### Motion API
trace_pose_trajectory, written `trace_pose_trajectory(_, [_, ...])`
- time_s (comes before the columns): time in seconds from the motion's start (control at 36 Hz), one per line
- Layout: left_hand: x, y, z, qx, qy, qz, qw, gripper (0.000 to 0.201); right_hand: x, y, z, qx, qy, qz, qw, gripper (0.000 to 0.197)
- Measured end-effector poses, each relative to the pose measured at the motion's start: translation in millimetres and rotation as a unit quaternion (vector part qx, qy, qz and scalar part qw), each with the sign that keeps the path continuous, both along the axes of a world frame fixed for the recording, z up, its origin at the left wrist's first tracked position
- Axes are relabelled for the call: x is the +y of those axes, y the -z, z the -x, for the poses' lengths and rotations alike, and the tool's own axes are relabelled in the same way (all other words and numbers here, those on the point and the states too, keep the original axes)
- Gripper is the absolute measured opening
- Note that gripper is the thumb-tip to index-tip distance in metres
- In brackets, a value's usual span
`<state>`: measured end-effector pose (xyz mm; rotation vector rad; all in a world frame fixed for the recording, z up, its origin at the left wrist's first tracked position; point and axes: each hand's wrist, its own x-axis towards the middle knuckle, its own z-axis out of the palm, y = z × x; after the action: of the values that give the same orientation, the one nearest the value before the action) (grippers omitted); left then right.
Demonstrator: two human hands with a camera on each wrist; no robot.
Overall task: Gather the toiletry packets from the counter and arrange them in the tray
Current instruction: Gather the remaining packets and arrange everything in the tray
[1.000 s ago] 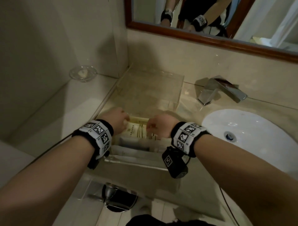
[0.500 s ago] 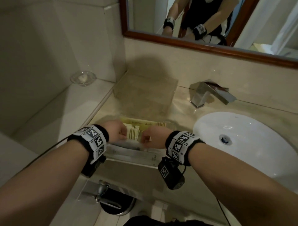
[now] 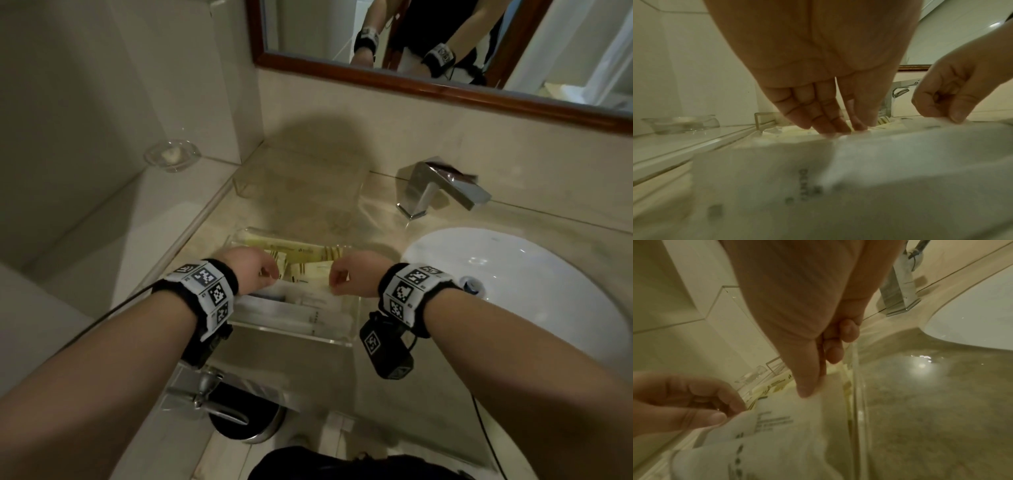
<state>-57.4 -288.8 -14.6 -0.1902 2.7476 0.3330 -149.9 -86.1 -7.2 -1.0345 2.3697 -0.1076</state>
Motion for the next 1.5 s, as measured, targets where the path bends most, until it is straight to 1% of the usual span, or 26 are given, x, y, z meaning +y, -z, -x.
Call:
trace_pose_trajectory(0.14, [-1, 3, -6, 0.016, -0.014, -0.018, 1.0, 0.026, 8, 5, -4, 0.018, 0.003, 0.001, 1.0, 0.02])
trace_pose_trajectory(0.31, [5, 6, -8, 0.042, -0.029, -0.012, 0.999, 0.028, 9, -5, -3, 0.06, -0.023, -0.009, 0.998, 0.02])
trace_pose_trajectory(0.42, [5, 10, -14, 0.074, -0.026, -0.02, 0.997, 0.027, 2, -7, -10, 0.065, -0.021, 0.019, 0.998, 0.027])
trace_pose_trajectory(0.5, [3, 12, -22, 0.097, -0.023, -0.028, 0.995, 0.025, 1, -8, -19, 0.071, -0.018, 0.075, 0.995, 0.033])
trace_pose_trajectory(0.56, [2, 13, -29, 0.091, -0.022, -0.03, 0.995, 0.025, -1, -9, -26, 0.074, -0.051, 0.082, 0.993, 0.032])
trace_pose_trajectory(0.64, [-2, 13, -40, 0.071, -0.022, -0.03, 0.997, 0.028, -4, -9, -39, 0.039, -0.12, 0.004, 0.992, 0.035])
trace_pose_trajectory(0.69, [-6, 13, -47, 0.054, -0.025, -0.025, 0.998, 0.03, -4, -7, -45, 0.034, -0.15, -0.03, 0.988, 0.037])
trace_pose_trajectory(0.78, [-12, 13, -58, 0.052, -0.021, -0.001, 0.998, 0.032, 0, -5, -51, 0.044, -0.163, -0.024, 0.985, 0.035])
trace_pose_trajectory(0.86, [-13, 15, -66, 0.078, -0.018, 0.014, 0.997, 0.031, 3, -4, -56, 0.053, -0.178, 0.009, 0.983, 0.028])
trace_pose_trajectory(0.92, [-14, 15, -70, 0.092, -0.024, 0.034, 0.995, 0.029, 4, -3, -59, 0.07, -0.189, 0.007, 0.98, 0.024])
trace_pose_trajectory(1.0, [-17, 15, -75, 0.085, -0.026, 0.052, 0.995, 0.029, 4, -2, -60, 0.1, -0.179, -0.001, 0.979, 0.023])
trace_pose_trajectory(1.08, [-21, 13, -81, 0.074, -0.044, 0.055, 0.995, 0.033, 4, 1, -60, 0.121, -0.172, -0.01, 0.978, 0.028])
trace_pose_trajectory(1.14, [-23, 13, -83, 0.069, -0.068, 0.053, 0.994, 0.035, 3, 4, -60, 0.116, -0.16, -0.011, 0.98, 0.029])
trace_pose_trajectory(1.28, [-21, 12, -78, 0.048, -0.106, 0.071, 0.991, 0.03, 7, 9, -58, 0.08, -0.109, 0.005, 0.991, 0.022])
trace_pose_trajectory(1.42, [-20, 13, -75, 0.045, -0.149, 0.072, 0.985, 0.025, 8, 12, -59, 0.076, -0.092, 0.021, 0.993, 0.02])
trace_pose_trajectory(1.5, [-22, 11, -74, 0.04, -0.158, 0.072, 0.984, 0.024, 9, 13, -57, 0.084, -0.089, 0.026, 0.992, 0.019])
